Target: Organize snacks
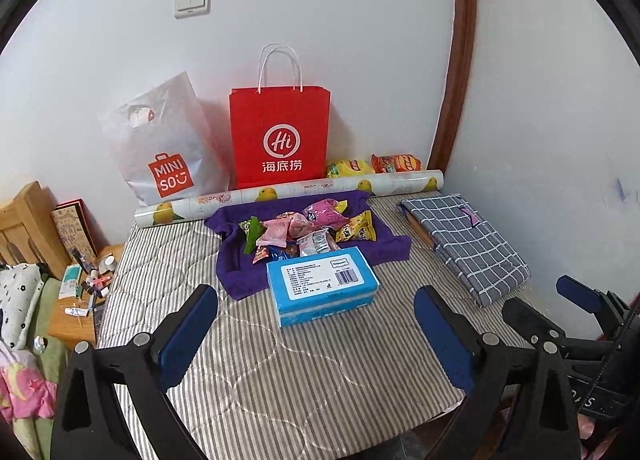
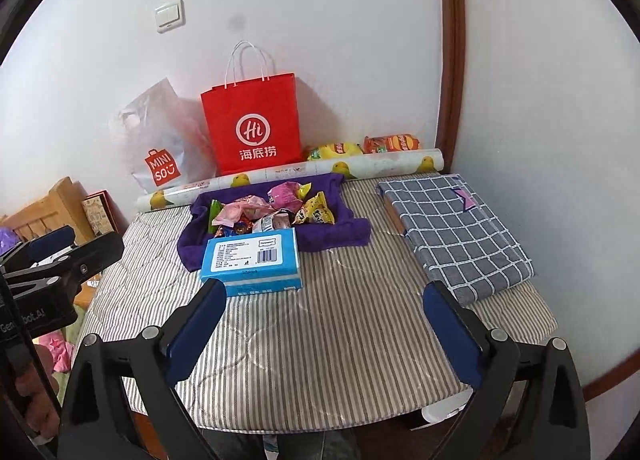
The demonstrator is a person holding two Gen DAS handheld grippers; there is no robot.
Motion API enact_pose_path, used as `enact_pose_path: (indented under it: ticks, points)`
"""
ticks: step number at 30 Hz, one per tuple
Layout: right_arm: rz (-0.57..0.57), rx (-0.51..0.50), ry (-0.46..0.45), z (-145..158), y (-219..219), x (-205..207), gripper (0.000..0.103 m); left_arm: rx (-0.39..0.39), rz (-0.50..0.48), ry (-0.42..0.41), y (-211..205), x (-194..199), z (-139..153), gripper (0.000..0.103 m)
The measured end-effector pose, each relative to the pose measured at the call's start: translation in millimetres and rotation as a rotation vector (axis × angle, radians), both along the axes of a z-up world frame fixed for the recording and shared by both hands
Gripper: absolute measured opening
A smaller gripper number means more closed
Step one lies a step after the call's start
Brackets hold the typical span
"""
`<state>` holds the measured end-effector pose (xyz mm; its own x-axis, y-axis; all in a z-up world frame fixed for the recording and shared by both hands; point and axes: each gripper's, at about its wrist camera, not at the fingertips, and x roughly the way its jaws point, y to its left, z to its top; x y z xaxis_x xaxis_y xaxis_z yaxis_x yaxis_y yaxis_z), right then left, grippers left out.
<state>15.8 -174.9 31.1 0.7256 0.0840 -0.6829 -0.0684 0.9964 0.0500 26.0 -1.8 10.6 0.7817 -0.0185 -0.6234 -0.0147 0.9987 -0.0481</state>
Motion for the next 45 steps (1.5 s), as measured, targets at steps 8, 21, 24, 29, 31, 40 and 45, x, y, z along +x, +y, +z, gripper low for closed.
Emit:
enact_pose_path:
  ticks: [8,21,24,29,31,40,45]
  points:
    - [-0.005,0.008,-0.011,2.3,-0.5,-9.9,0.098,0.015,0.003,-0.002,-3.6,-9.4,-0.4,0.099]
    - [-0.010,0.004,-0.016,2.8,0.5,-15.5,0.098,0.019,0.007,-0.003,-1.6,-13.8,-2.1,0.099]
    - [-0.013,0.000,-0.014,2.7,0.2,-15.7,0.098,0.018,0.010,-0.003,-1.4,-14.2,-2.4,0.099]
    - [-0.012,-0.002,-0.014,2.7,0.6,-16.3,0.098,0.016,0.012,-0.002,-1.1,-14.2,-2.6,0.099]
    - [-0.014,-0.004,-0.014,2.7,0.4,-16.3,0.098,0.018,0.010,-0.002,-0.7,-14.1,-2.4,0.099]
    - [-0.015,0.000,-0.016,2.8,-0.3,-16.0,0.098,0.017,0.009,-0.001,-2.6,-14.8,-4.1,0.099]
    - [-0.014,0.003,-0.018,3.4,-0.7,-15.6,0.098,0.017,0.008,-0.003,-2.3,-14.9,-3.7,0.099]
